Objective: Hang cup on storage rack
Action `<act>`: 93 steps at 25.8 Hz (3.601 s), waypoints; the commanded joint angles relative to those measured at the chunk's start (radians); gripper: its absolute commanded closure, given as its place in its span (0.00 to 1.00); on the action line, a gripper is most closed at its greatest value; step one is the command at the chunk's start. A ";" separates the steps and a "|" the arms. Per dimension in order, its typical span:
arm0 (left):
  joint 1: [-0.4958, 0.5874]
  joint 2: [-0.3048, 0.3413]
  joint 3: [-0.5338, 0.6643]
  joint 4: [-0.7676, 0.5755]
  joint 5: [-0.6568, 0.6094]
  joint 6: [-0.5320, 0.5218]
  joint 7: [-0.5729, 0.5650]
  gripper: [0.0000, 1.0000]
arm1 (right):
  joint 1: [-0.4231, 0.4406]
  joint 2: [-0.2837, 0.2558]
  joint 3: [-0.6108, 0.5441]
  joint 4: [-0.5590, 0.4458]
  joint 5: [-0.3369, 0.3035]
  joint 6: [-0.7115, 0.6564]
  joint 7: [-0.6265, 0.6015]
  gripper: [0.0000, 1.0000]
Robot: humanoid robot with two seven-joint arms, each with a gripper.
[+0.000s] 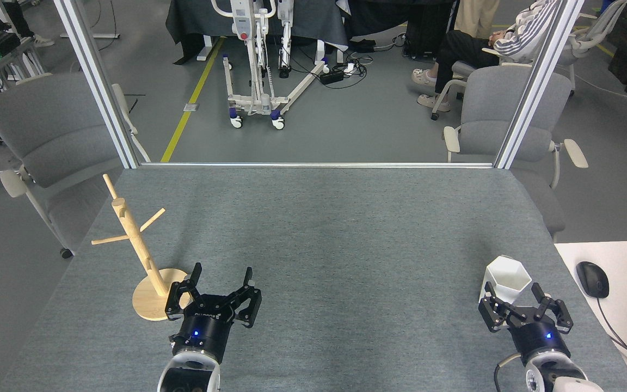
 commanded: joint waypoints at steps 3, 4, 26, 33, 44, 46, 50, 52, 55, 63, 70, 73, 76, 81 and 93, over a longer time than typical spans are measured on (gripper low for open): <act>-0.001 0.000 0.000 0.008 0.000 0.003 0.000 0.00 | 0.000 0.000 0.000 0.002 -0.001 0.001 -0.001 0.00; -0.001 0.000 0.000 0.008 0.000 0.003 0.000 0.01 | 0.000 0.000 0.000 0.002 -0.001 0.001 -0.001 0.00; 0.005 0.000 0.002 0.005 -0.002 0.007 -0.001 0.00 | -0.042 0.009 0.002 0.043 0.001 0.009 -0.001 0.00; 0.008 0.000 0.002 0.005 -0.002 0.012 -0.001 0.00 | -0.048 0.007 0.002 0.056 0.001 0.009 -0.001 0.00; 0.009 -0.002 0.002 0.007 -0.002 0.012 -0.001 0.01 | -0.048 0.003 0.002 0.057 -0.001 0.009 -0.001 0.00; 0.009 -0.002 0.002 0.007 -0.002 0.012 -0.001 0.00 | -0.049 0.003 0.000 0.057 -0.001 0.009 -0.001 0.00; 0.009 0.000 0.002 0.007 -0.002 0.012 -0.001 0.01 | -0.049 0.001 0.000 0.057 -0.001 0.011 -0.001 0.00; 0.009 0.000 0.002 0.007 -0.002 0.012 -0.001 0.00 | -0.049 0.003 0.000 0.057 -0.001 0.011 -0.001 0.00; 0.009 -0.002 0.003 0.008 0.000 0.010 -0.001 0.00 | -0.049 0.003 0.000 0.057 -0.001 0.011 -0.001 0.00; 0.006 -0.002 0.003 0.011 0.000 0.010 -0.001 0.00 | -0.049 0.004 0.002 0.059 -0.001 0.011 -0.001 0.00; 0.005 -0.002 0.003 0.021 0.000 0.012 -0.001 0.00 | -0.083 0.006 0.006 0.100 -0.001 0.012 -0.001 0.00; 0.002 -0.002 0.005 0.025 0.000 0.012 -0.001 0.01 | -0.099 0.006 0.015 0.119 -0.001 0.012 -0.001 0.00; 0.000 -0.002 0.008 0.024 0.000 0.012 -0.003 0.00 | -0.105 0.004 0.015 0.120 -0.001 0.012 -0.001 0.00; -0.001 -0.002 0.008 0.025 0.000 0.012 -0.001 0.00 | -0.105 0.003 0.015 0.120 -0.001 0.012 -0.001 0.00; 0.000 -0.002 0.008 0.033 0.000 0.010 -0.001 0.00 | -0.122 0.007 0.017 0.151 -0.001 0.012 -0.002 0.00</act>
